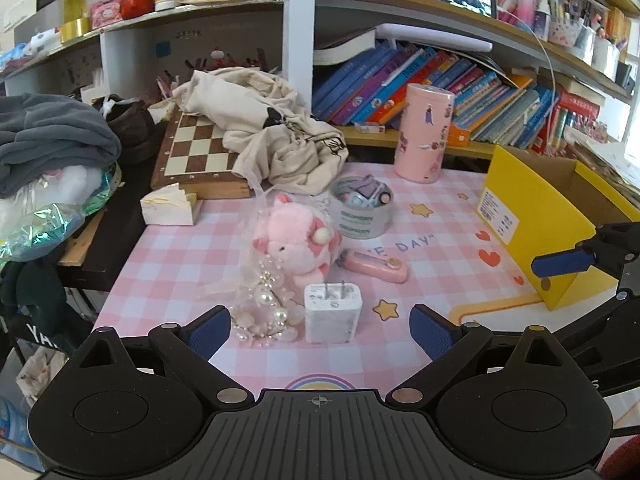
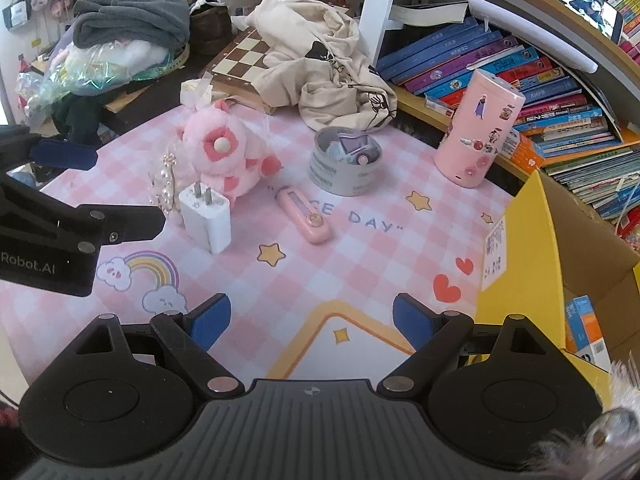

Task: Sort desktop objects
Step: 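Move the right tool toward the white charger plug while the left tool approaches the pearl accessory, then close the right tool on the white charger plug while the left tool grasps the pearl accessory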

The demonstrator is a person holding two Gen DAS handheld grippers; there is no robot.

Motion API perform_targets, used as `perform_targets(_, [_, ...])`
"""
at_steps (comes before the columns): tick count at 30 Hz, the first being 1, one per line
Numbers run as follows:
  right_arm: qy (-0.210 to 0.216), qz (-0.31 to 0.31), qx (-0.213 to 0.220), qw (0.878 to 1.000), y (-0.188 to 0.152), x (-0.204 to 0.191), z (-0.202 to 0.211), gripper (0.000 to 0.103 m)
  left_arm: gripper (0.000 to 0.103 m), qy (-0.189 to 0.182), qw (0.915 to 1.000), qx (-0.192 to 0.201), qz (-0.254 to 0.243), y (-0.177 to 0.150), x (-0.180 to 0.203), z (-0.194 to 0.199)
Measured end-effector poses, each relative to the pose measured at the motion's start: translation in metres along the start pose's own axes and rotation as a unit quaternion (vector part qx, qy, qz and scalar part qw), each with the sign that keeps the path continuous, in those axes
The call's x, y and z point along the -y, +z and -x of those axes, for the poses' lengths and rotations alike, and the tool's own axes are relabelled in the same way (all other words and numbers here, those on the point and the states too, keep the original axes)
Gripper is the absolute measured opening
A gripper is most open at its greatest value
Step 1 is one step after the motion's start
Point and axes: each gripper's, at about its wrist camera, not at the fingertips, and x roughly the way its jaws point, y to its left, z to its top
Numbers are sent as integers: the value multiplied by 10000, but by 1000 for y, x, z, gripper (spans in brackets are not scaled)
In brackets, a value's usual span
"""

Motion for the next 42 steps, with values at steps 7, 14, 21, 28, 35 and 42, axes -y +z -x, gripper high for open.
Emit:
perform_targets(7, [201,29,-71,9998,4,-3,-10,87,98,14,9999,-46,94,1,-10,-10])
perform_targets(14, [387,198,-157,9989,10,-9,-24,85,98,57,9994,-262,224,-5,-25,-21])
perform_targets(21, [656,368,-173,9970,21,-14,-44,73,97,100,9990,-147,413,3,-38,-30])
perform_targets(28, [1093,434,-242,9928,34,-23,-71,64,96,95,9976,-214,659,8,-54,-49])
perform_targets(35, [1391,835,-45,9867,47,-40,-90,63,92,153,9966,-357,723,8,-61,-68])
perform_targets(42, [1529,868,-108,9844,54,-43,-108,50,82,119,9952,-471,845,8,-66,-78])
